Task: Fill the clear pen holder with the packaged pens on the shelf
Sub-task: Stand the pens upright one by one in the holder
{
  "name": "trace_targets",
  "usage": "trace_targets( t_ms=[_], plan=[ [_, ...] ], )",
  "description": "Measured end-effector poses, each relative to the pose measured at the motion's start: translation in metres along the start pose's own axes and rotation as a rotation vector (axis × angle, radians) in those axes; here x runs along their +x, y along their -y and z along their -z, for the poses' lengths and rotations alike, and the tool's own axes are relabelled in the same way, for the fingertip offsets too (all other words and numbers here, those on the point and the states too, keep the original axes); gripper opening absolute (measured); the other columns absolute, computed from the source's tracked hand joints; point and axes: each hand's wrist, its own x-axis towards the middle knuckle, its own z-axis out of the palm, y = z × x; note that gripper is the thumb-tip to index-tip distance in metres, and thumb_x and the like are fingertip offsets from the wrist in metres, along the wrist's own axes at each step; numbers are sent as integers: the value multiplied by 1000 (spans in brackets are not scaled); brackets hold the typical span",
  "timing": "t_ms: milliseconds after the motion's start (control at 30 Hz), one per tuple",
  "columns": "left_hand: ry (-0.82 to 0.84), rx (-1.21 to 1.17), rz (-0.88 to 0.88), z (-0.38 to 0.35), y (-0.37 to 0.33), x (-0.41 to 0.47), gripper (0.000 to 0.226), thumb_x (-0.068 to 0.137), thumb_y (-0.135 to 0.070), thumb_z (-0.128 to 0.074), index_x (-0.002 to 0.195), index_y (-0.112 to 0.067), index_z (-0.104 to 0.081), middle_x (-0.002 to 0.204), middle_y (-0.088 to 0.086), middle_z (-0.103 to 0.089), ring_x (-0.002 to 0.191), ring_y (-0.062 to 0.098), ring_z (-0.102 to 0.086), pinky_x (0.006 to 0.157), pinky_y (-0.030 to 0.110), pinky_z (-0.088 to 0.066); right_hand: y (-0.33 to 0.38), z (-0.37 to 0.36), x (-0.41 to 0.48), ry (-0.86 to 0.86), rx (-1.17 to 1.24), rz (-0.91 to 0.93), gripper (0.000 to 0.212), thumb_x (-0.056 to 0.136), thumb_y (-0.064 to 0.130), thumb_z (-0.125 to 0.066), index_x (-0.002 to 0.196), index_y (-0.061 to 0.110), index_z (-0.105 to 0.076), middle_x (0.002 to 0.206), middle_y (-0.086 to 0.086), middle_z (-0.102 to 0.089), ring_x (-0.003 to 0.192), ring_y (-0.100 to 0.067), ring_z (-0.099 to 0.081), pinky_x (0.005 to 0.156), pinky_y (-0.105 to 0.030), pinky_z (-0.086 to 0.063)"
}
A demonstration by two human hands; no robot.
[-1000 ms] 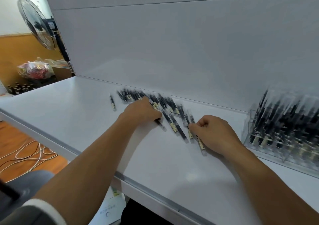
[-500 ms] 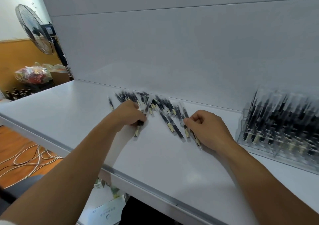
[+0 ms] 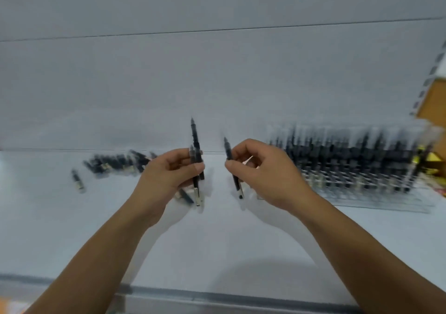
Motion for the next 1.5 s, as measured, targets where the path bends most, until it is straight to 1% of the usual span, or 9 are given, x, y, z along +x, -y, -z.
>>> trace_targets(
  t_ms=[100,267,433,600,767,900,1033,1300,1500],
  plan=[
    [57,-72,-40,-39,4,1,21,84,-2,-68,103,-10,-69,93,5,-74,84,18,-71,71,19,-55,-9,35,-15,-97,9,-6,9,85,25,-73,81,29,-66,64,18,-59,57,1,-50,57,-12,-43],
    [147,-121,-117,-84,8,5,23,82,-3,-70,102,-14,-69,94,-1,-75,85,13,-69,77,22,-55,-21,77,-24,-263,24,-66,7,87,19,-72,88,24,-67,81,-1,-69,76,-20,-69,70,-30,-57],
    [156,-142,-121,-96,20,-3,22,78,-5,-73,96,-17,-71,91,3,-75,84,15,-68,77,20,-53,-18,94,-18,-307,6,-49,8,89,19,-70,90,24,-64,82,3,-69,68,-3,-69,62,-12,-50],
    [161,-166,-86,-94,29,-4,22,78,-3,-72,96,-15,-71,90,4,-75,84,15,-68,80,21,-54,-18,90,-6,-314,-75,-40,8,89,24,-71,90,27,-63,84,8,-69,64,-3,-68,66,-16,-54],
    [191,-197,-74,-96,32,-6,23,69,-12,-75,91,-18,-73,87,6,-73,81,19,-66,84,30,-54,-23,85,1,-288,-204,-53,12,87,30,-72,85,35,-61,84,11,-69,70,-6,-68,70,-20,-53],
    [196,-210,-65,-97,33,-5,22,72,-7,-74,93,-16,-72,90,8,-73,83,20,-66,83,28,-54,-30,83,1,-265,-235,-77,14,85,31,-74,81,36,-61,82,10,-69,77,-14,-69,77,-31,-56],
    [199,-209,-63,-98,33,-5,22,75,-2,-73,93,-15,-72,90,8,-74,82,20,-66,83,29,-53,-37,79,1,-191,-295,-134,11,85,31,-74,86,30,-63,79,10,-69,74,-11,-67,79,-37,-58],
    [206,-217,-82,-99,33,-5,21,66,-15,-76,85,-23,-76,89,7,-74,83,21,-66,81,30,-53,-38,75,2,-203,-398,-169,14,83,38,-74,83,31,-62,77,10,-68,73,-10,-66,77,-37,-58],
    [212,-199,-85,-98,35,-5,23,68,-15,-76,90,-20,-75,92,9,-74,86,22,-67,83,30,-52,-41,74,1,-201,-410,-184,15,84,39,-74,82,33,-60,77,11,-67,74,-9,-65,78,-39,-57]
  ],
)
